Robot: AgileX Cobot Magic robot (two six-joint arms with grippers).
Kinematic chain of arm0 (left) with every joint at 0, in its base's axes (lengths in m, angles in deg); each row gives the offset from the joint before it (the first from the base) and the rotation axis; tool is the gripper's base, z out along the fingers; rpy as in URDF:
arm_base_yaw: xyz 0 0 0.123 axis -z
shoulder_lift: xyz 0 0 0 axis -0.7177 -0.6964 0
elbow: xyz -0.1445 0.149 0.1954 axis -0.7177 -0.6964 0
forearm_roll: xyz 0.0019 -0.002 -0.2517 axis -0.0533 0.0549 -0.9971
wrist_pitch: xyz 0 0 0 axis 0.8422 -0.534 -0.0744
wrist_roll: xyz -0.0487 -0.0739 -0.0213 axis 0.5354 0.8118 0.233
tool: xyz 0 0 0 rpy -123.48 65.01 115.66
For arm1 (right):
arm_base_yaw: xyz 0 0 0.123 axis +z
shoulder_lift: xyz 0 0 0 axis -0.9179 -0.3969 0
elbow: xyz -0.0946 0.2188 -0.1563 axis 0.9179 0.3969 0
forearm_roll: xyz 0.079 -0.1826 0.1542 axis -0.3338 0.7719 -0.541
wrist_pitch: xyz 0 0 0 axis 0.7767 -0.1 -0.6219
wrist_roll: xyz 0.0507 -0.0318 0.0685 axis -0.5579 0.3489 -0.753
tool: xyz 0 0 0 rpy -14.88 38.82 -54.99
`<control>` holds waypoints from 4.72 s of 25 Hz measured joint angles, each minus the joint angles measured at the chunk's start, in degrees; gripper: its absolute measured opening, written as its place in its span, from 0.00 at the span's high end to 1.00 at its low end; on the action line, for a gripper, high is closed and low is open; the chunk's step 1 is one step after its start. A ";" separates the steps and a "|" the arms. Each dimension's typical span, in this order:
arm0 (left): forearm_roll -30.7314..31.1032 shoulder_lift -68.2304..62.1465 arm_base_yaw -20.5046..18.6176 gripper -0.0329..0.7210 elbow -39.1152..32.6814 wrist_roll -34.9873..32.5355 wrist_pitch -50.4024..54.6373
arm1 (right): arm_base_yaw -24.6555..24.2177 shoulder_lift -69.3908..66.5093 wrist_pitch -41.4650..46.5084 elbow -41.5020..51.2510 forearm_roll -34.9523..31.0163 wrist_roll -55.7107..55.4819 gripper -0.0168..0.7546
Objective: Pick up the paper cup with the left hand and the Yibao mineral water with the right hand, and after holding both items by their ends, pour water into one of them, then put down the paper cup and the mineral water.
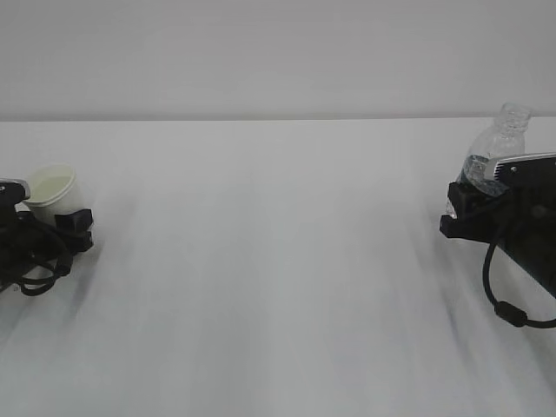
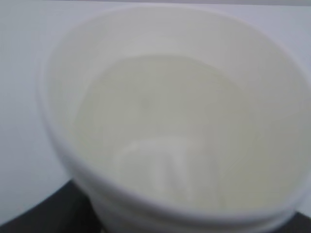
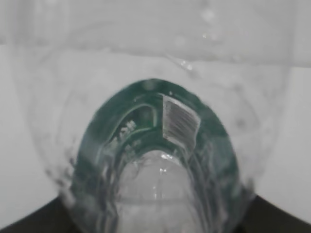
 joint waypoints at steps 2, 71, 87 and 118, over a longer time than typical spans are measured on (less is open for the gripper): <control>0.49 0.00 0.00 0.40 0.00 0.00 0.00 | 0.00 0.00 0.00 0.00 0.12 0.00 0.50; 2.73 15.59 0.00 0.18 -14.79 0.31 -0.50 | 0.00 0.00 0.00 0.00 1.67 0.00 0.51; 2.37 23.96 0.00 0.18 -16.47 0.31 -0.50 | 0.00 0.00 -0.03 0.00 1.67 0.00 0.51; 1.35 25.96 0.00 0.22 -9.05 0.31 -0.50 | 0.00 0.00 -0.03 -2.08 -4.55 0.45 0.52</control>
